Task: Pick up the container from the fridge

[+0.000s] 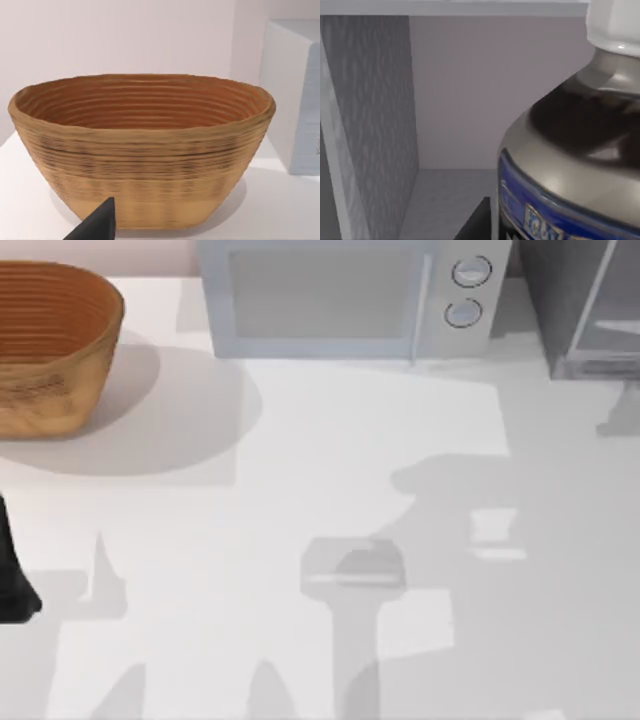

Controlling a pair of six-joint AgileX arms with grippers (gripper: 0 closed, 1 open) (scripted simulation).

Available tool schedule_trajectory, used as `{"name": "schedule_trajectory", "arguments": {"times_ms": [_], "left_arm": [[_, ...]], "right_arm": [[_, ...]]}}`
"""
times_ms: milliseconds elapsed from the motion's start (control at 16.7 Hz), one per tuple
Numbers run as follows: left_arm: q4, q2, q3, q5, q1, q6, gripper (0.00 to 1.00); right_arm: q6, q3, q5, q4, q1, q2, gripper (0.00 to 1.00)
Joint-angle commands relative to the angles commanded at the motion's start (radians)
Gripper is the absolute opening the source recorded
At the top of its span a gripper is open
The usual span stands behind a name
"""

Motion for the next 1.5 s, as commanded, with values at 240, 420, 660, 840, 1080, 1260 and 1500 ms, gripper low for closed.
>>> {"name": "schedule_trajectory", "arguments": {"times_ms": [240, 420, 660, 840, 1080, 1260, 1500], "left_arm": [[0.000, 0.000, 0.000, 0.000, 0.000, 0.000, 1.00], [0.000, 0.000, 0.000, 0.000, 0.000, 0.000, 1.00], [0.000, 0.000, 0.000, 0.000, 0.000, 0.000, 1.00], [0.000, 0.000, 0.000, 0.000, 0.000, 0.000, 1.00], [0.000, 0.000, 0.000, 0.000, 0.000, 0.000, 1.00], [0.000, 0.000, 0.000, 0.000, 0.000, 0.000, 1.00], [0.000, 0.000, 0.000, 0.000, 0.000, 0.000, 1.00]], "right_arm": [[-0.001, -0.175, 0.053, -0.207, 0.056, -0.396, 0.00], [0.001, -0.319, 0.095, -0.377, 0.103, -0.717, 0.00], [0.000, -0.492, 0.148, -0.582, 0.165, -1.096, 0.00], [-0.002, -0.583, 0.180, -0.694, 0.202, -1.287, 0.00], [-0.005, -0.636, 0.200, -0.759, 0.225, -1.394, 0.00], [-0.005, -0.636, 0.200, -0.760, 0.226, -1.394, 0.00], [-0.007, -0.611, 0.215, -0.729, 0.249, -1.368, 0.00]]}}
